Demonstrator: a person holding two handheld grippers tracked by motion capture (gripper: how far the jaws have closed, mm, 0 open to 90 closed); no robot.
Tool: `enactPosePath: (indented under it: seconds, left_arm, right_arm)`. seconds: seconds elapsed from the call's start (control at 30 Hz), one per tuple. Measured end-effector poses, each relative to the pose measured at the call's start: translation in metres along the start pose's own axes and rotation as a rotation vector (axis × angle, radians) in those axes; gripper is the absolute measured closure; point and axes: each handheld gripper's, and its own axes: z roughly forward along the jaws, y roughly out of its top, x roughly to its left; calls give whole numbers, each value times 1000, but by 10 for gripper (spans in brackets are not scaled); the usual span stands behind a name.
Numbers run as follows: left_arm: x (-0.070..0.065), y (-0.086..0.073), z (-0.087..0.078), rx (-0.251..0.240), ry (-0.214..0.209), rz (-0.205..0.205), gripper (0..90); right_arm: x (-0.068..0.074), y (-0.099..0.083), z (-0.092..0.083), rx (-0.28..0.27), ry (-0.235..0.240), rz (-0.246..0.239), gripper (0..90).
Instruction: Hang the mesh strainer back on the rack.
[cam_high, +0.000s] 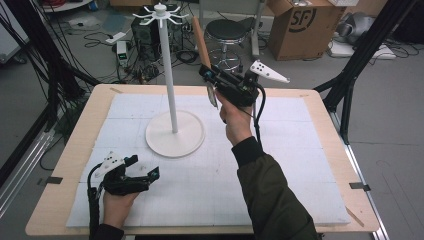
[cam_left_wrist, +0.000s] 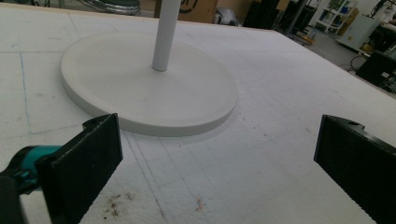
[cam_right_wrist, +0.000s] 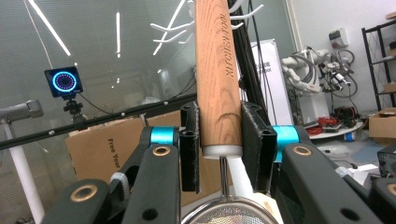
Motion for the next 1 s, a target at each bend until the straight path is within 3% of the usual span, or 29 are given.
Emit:
enactPosePath:
  seconds: [0.17,0.57,0.77,1.0]
  left_arm:
    - [0,0,0,0,-2,3,16]
    - [0,0,-1,-4,-9,-5,16]
    - [0,1,-2,-7,-8,-3,16]
    - [1,1,-2,-10,-9,-9,16]
  right_arm:
    - [8,1,7,7,17,-10,713]
    - [11,1,17,17,-7,-14,713]
    - [13,1,22,29,-31,-40,713]
    - [11,1,23,27,-79,-30,713]
